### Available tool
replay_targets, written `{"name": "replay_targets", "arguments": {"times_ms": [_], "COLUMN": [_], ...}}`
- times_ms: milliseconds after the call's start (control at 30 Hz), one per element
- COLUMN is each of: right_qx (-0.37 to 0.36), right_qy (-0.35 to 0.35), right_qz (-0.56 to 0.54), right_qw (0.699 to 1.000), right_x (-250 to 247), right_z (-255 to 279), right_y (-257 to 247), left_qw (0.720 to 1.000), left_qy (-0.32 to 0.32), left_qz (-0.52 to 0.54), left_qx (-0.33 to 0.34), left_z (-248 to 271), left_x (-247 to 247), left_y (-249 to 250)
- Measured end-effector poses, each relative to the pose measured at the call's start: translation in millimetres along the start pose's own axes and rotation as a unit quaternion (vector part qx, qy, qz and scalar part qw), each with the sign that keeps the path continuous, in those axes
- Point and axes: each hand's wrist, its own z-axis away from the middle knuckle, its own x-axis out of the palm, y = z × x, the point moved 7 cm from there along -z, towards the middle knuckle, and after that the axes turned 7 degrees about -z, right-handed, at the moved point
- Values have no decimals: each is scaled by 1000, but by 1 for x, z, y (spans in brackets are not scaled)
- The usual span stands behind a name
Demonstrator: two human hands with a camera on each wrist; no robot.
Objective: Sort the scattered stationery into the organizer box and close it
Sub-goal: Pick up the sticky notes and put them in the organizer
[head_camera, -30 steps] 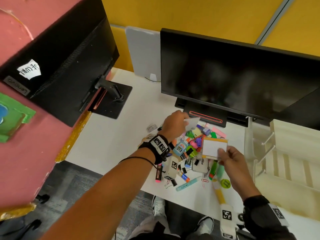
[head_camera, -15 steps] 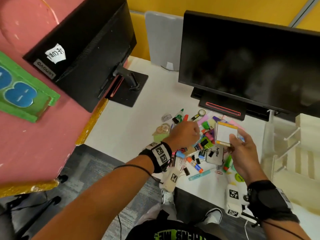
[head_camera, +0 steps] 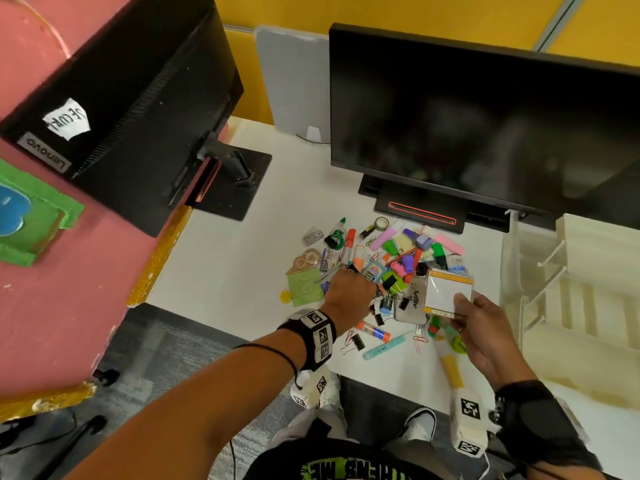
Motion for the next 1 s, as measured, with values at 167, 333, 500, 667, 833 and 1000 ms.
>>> {"name": "replay_targets", "arguments": {"times_ms": [167, 333, 500, 667, 833, 1000], "right_qx": [0, 2, 12, 15, -18, -61], "right_qy": [-2, -6, 1, -23, -45, -24], "right_qz": [7, 12, -6, -43, -31, -38], "right_qw": [1000, 1000, 1000, 999, 998, 997], "right_x": [0, 0, -1, 3, 2, -38], "right_z": [7, 11, 6, 4, 13, 22], "right_y": [1, 2, 6, -1, -19, -36], "left_qw": [1000, 997, 980, 900, 822, 801], "left_qy": [-8, 37, 71, 94, 62, 18], "left_qz": [15, 58, 145, 413, 564, 598], "left_qx": [2, -44, -118, -102, -37, -5], "left_z": [2, 4, 5, 2, -3, -21], "left_x": [-13, -39, -58, -58, -79, -86], "left_y": [-1, -16, -42, -47, -5, 65]}}
